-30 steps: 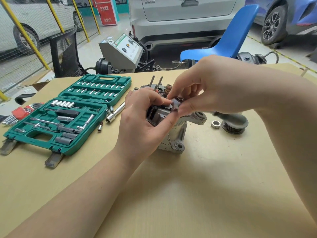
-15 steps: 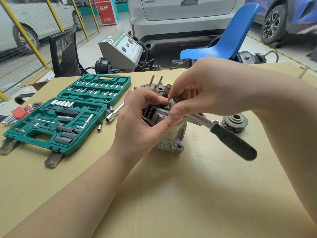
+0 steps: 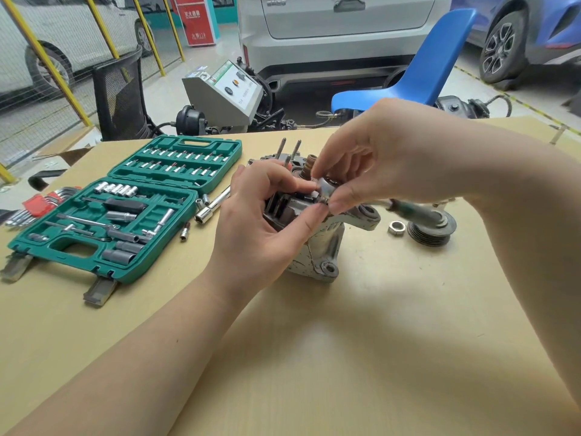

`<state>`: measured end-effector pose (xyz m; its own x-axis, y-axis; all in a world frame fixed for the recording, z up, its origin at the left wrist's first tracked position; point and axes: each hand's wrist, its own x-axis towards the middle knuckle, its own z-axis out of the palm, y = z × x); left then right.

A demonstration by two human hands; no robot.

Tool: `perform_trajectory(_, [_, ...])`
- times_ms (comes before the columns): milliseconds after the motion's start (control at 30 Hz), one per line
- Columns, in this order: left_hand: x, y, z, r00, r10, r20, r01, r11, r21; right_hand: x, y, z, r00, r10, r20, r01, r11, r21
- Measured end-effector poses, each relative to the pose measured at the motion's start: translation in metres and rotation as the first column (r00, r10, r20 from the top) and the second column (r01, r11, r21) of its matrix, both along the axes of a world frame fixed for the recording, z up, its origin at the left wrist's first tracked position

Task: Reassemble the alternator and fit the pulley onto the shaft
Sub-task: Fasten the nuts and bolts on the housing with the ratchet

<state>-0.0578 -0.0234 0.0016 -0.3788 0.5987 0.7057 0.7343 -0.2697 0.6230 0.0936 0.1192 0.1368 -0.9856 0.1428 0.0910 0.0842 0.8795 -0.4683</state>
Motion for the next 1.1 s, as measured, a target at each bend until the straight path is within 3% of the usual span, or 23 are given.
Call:
perform_trajectory(433, [0.006, 0.003, 0.004, 0.999, 0.047, 0.009, -0.047, 0.998, 0.031, 0.001, 0.002, 0.001, 1.0, -0.027, -0.005, 0.026, 0.997, -0.068])
perform_trajectory(800, [0.006, 0.002, 0.003, 0.999, 0.045, 0.007, -0.045, 0.999, 0.002, 0.0, 0.01, -0.004, 0.997, 0.048, -0.054, -0.046, 0.998, 0.034])
perform_trajectory(1100, [0.001, 0.002, 0.003, 0.999, 0.036, 0.012, -0.037, 0.998, 0.044, 0.004, 0.004, 0.0, 0.999, 0.034, 0.021, -0.035, 0.998, 0.059])
